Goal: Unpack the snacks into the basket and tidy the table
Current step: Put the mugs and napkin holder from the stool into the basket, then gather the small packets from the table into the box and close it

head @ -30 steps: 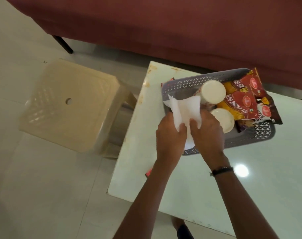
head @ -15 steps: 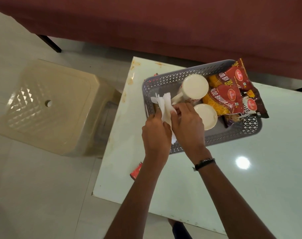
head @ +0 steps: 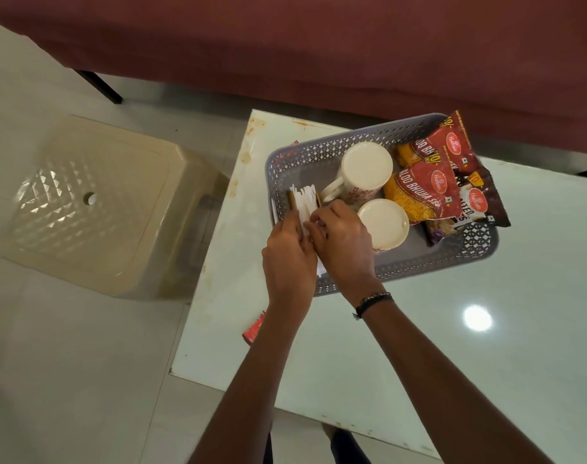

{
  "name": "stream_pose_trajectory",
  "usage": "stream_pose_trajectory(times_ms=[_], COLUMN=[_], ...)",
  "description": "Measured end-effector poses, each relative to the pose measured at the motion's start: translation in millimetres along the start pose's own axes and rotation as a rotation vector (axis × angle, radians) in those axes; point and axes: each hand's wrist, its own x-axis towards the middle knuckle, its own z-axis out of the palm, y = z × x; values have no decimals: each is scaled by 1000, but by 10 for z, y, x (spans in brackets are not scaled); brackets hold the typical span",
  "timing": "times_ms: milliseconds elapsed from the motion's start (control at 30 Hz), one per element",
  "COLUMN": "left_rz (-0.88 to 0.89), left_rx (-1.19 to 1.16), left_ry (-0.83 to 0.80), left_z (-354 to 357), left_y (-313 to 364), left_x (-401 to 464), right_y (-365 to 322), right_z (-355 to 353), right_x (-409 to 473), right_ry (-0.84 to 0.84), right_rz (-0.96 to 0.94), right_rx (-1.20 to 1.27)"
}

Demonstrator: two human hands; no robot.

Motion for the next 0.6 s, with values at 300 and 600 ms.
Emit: stream_pose_trajectory(times_ms=[300,600], left_rz=[-38,-231], left_rx=[-54,-100], left_ry=[71,24], left_z=[-138,-298], left_y=[-13,31], left_x=[-130,-24], right_y=[312,1128], right_z=[-579,-1261], right_x=[-170,213], right_ry=[104,278], right_rz=[-104,275], right_rx=[77,24])
